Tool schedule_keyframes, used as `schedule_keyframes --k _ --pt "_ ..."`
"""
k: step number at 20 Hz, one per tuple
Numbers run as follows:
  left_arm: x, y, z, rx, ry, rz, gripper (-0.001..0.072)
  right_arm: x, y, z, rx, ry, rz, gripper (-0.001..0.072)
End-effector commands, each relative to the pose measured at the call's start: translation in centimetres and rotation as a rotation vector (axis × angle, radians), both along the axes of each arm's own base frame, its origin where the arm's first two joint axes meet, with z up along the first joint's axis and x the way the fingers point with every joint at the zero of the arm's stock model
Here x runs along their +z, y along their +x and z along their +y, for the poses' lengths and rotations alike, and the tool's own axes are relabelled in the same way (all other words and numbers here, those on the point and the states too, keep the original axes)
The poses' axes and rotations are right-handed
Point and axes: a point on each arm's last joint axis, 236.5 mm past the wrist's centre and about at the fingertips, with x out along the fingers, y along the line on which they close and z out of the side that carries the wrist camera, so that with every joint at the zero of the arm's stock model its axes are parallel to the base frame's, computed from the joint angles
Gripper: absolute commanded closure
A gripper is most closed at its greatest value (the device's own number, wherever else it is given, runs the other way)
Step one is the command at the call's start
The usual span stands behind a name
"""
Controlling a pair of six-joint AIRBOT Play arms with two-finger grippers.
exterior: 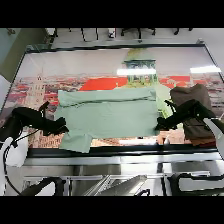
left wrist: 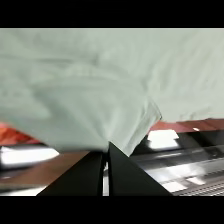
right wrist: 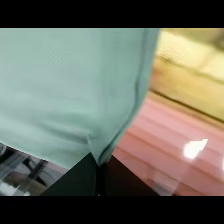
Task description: Fold the shirts.
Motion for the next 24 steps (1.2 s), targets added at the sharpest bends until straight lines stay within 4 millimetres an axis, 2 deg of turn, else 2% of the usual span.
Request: schedule_keyframes --k 1,3,5,6,8,9,12,16,17,19,22,24 --pt "2.8 -2.5 3.0 -0.007 0.164 0.004 0.0689 1.9 -0.9 -2.1 -0.057 -0.034 0.023 0.0694" --pt "2.4 -4.5 3.2 -0.010 0.183 0.003 0.0689 2.1 -2.1 -3.6 -0.099 -0.099 0.050 0.0694" --pt "1.4 -5.8 3.0 -0.003 0.182 -0.001 0.0689 2.1 -3.7 -3.8 -0.108 -0.127 0.069 0.0694" --pt "1.0 -5.6 3.0 0.006 0.187 -0.021 0.0689 2.2 -4.1 -3.6 -0.107 -0.124 0.072 0.0694" --pt "1.5 -4.0 3.3 0.020 0.195 -0.072 0.0689 2.7 -3.3 -3.3 -0.114 -0.111 0.039 0.0694" --pt "2.2 -2.5 3.5 0.016 0.199 -0.098 0.0689 3.3 -1.9 -3.4 -0.132 -0.106 -0.007 0.0694" --pt "5.0 4.1 4.2 0.028 0.205 -0.193 0.0689 6.1 5.5 -4.0 -0.208 -0.132 -0.251 0.0694" --pt "7.4 13.1 3.8 0.010 0.215 -0.314 0.0689 9.9 14.6 -3.0 -0.204 -0.190 -0.528 0.0694" --pt "7.1 14.9 3.4 0.000 0.214 -0.324 0.0689 9.8 16.0 -2.4 -0.197 -0.192 -0.555 0.0693" --pt "5.1 17.5 2.6 -0.024 0.209 -0.296 0.0689 8.2 17.9 -1.2 -0.171 -0.188 -0.547 0.0693" --pt "0.7 20.2 2.0 -0.050 0.212 -0.238 0.0689 5.0 20.3 -0.6 -0.172 -0.200 -0.544 0.0693" --pt "-1.8 21.3 2.0 -0.055 0.206 -0.199 0.0689 3.4 21.0 -0.5 -0.175 -0.205 -0.532 0.0693"
